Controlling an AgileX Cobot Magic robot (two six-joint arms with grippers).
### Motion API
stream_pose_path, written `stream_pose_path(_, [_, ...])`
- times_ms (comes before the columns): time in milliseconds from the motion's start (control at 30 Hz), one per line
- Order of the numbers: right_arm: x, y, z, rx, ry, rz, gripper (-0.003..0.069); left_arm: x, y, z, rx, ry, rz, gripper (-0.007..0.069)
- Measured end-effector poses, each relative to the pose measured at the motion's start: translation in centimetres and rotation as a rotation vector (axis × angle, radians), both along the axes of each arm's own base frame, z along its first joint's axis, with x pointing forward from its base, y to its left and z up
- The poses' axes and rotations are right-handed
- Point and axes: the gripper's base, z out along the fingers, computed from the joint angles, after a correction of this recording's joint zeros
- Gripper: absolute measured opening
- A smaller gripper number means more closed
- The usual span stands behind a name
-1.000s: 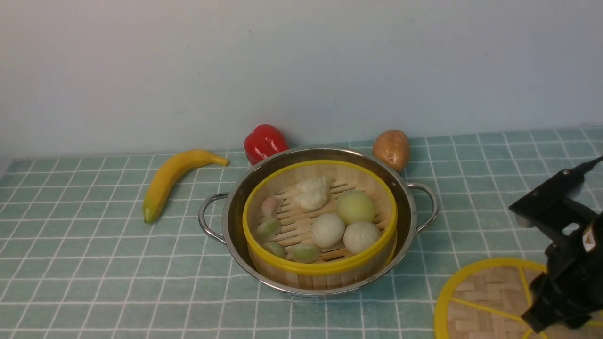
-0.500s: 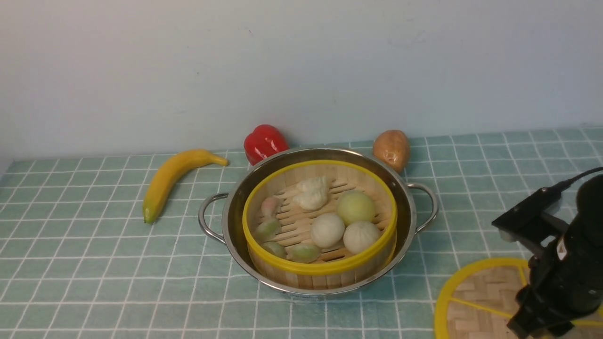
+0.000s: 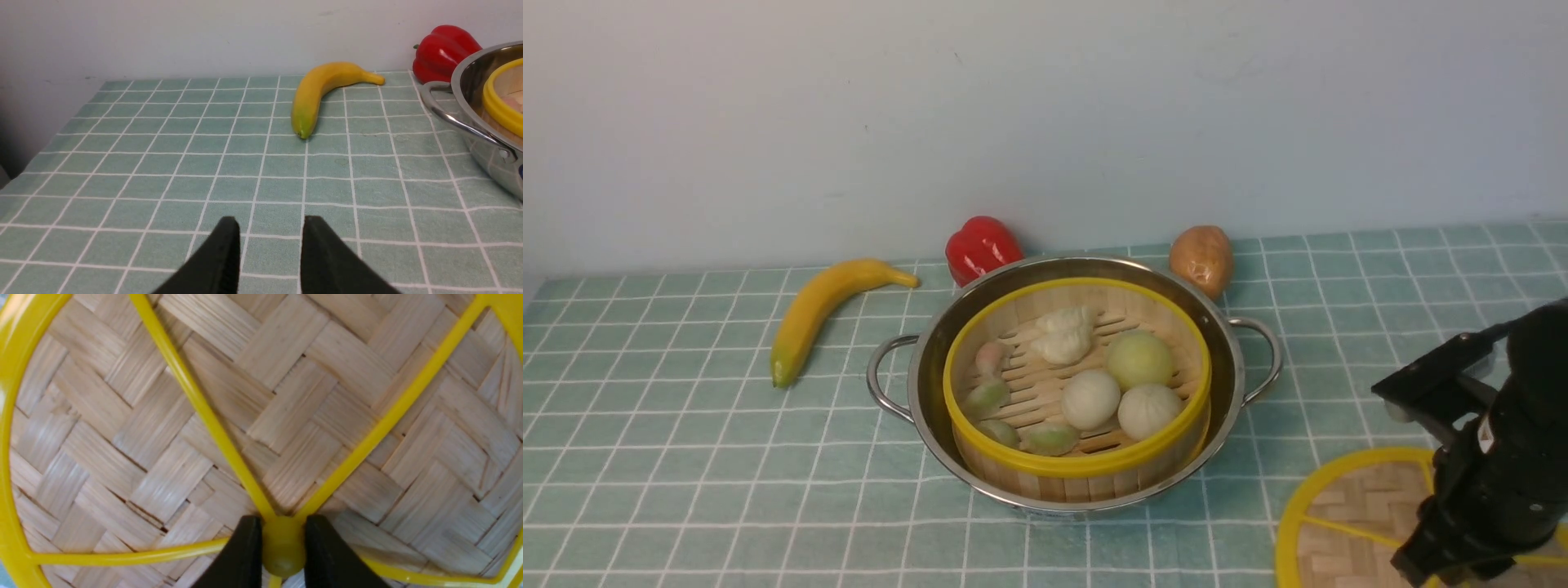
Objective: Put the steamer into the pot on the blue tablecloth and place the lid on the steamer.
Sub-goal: 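Move the gripper down to the bamboo steamer lid and grasp its center knob, then place the bamboo steamer lid onto the steamer basket in the pot with the right gripper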
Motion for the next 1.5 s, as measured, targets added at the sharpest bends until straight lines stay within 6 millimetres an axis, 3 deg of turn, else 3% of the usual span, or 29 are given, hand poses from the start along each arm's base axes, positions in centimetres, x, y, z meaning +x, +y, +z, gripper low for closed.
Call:
stream_pose_path(167, [0.0,-0.1,1.0,0.023,-0.061,-0.081,0.0148,0.0,0.0,0.0,0.0,0.0,0.0,0.0211])
stream_pose_path(267, [0.1,-0.1,2.9,0.047,-0.144,-0.109,0.0148,0.0,0.0,0.0,0.0,0.0,0.0,0.0211])
stream_pose_path(567, [2.1,0.7,12.7,0.166,-0.462,-0.05,0.0148,0.0,0.0,0.0,0.0,0.0,0.0,0.0211])
stream_pose_path(633, [2.8,1.2,15.3,0.211,-0.513,-0.006,0.0148,0.0,0.0,0.0,0.0,0.0,0.0,0.0211])
stream_pose_path(767, [3.9,3.8,17.9,0.329,-0.531,0.151,0.0148,0.0,0.0,0.0,0.0,0.0,0.0,0.0211])
stream_pose_path(933, [5.1,7.4,18.3,0.39,-0.511,0.317,0.0148,0.0,0.0,0.0,0.0,0.0,0.0,0.0211])
stream_pose_path(1000, [5.9,10.0,17.7,0.396,-0.479,0.406,0.0148,0.0,0.0,0.0,0.0,0.0,0.0,0.0211])
stream_pose_path(1133, [6.9,12.5,16.7,0.374,-0.458,0.478,0.0148,0.0,0.0,0.0,0.0,0.0,0.0,0.0211])
stream_pose_path(1300, [8.0,14.8,14.7,0.323,-0.424,0.541,0.0148,0.0,0.0,0.0,0.0,0.0,0.0,0.0211])
stream_pose_path(1500, [9.2,15.6,13.1,0.287,-0.412,0.557,0.0148,0.0,0.0,0.0,0.0,0.0,0.0,0.0211])
